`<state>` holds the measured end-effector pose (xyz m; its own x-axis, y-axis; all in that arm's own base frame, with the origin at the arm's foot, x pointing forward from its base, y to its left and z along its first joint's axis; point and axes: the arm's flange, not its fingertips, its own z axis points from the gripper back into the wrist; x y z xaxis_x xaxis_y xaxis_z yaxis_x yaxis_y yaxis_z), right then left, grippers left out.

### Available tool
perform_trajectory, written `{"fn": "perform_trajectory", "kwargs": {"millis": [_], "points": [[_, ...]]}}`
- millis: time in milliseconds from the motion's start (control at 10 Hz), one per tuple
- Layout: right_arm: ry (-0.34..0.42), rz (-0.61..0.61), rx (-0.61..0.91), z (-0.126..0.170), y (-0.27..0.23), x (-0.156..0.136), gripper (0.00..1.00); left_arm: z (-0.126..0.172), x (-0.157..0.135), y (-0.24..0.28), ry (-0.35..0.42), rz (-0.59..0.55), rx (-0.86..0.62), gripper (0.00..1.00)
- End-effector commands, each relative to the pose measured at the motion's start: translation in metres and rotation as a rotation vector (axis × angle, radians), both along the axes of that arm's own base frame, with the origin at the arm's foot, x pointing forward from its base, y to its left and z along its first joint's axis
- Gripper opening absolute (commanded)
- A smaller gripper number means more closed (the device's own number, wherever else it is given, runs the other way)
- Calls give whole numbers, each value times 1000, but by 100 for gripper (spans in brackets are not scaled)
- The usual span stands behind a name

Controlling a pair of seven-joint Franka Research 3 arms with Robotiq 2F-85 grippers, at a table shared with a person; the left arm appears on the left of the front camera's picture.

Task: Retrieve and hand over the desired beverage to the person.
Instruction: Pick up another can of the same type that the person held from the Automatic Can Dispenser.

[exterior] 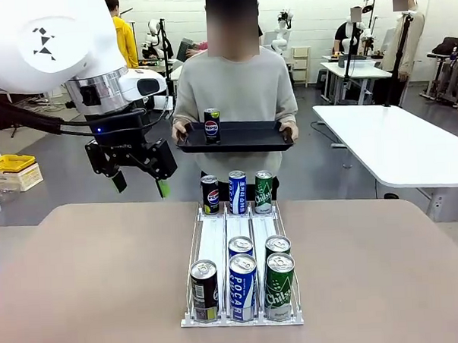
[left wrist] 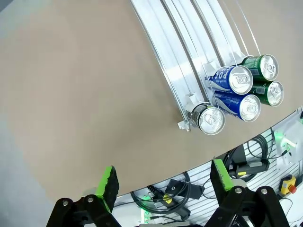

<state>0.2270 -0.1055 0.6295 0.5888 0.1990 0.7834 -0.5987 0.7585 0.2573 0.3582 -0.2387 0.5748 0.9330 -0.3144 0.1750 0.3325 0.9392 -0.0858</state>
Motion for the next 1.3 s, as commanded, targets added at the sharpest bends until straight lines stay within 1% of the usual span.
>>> {"fn": "perform_trajectory", "kwargs": {"millis": [0, 100, 200, 300, 400, 500, 600, 700, 800, 900, 1000, 1100, 1200], "points": [[-2, 18, 10, 0, 0, 1, 100, -2, -1, 2, -23, -6, 5, 100], [-2, 18, 10, 0, 0, 1, 100, 0, 0, 0, 0, 0, 0, 100], [-2, 18, 10, 0, 0, 1, 100, -13, -26, 26, 43, -96, -60, 100], [-2, 18, 10, 0, 0, 1, 100, -3, -23, 60, 63, -171, -99, 100], [-2, 18, 10, 0, 0, 1, 100, 16, -9, 94, 76, -291, -90, 100], [-2, 18, 10, 0, 0, 1, 100, 18, -26, 121, 11, -364, -88, 100], [-2, 18, 10, 0, 0, 1, 100, 12, -55, 150, -109, -397, -191, 100], [-2, 18, 10, 0, 0, 1, 100, 18, -51, 179, -164, -427, -241, 100], [-2, 18, 10, 0, 0, 1, 100, 26, -49, 201, -178, -443, -292, 100], [-2, 18, 10, 0, 0, 1, 100, 20, -69, 213, -216, -417, -366, 100], [-2, 18, 10, 0, 0, 1, 100, 28, -68, 226, -259, -403, -428, 100], [-2, 18, 10, 0, 0, 1, 100, 36, -67, 234, -257, -400, -452, 100], [-2, 18, 10, 0, 0, 1, 100, 43, -75, 238, -273, -386, -470, 100]]}}
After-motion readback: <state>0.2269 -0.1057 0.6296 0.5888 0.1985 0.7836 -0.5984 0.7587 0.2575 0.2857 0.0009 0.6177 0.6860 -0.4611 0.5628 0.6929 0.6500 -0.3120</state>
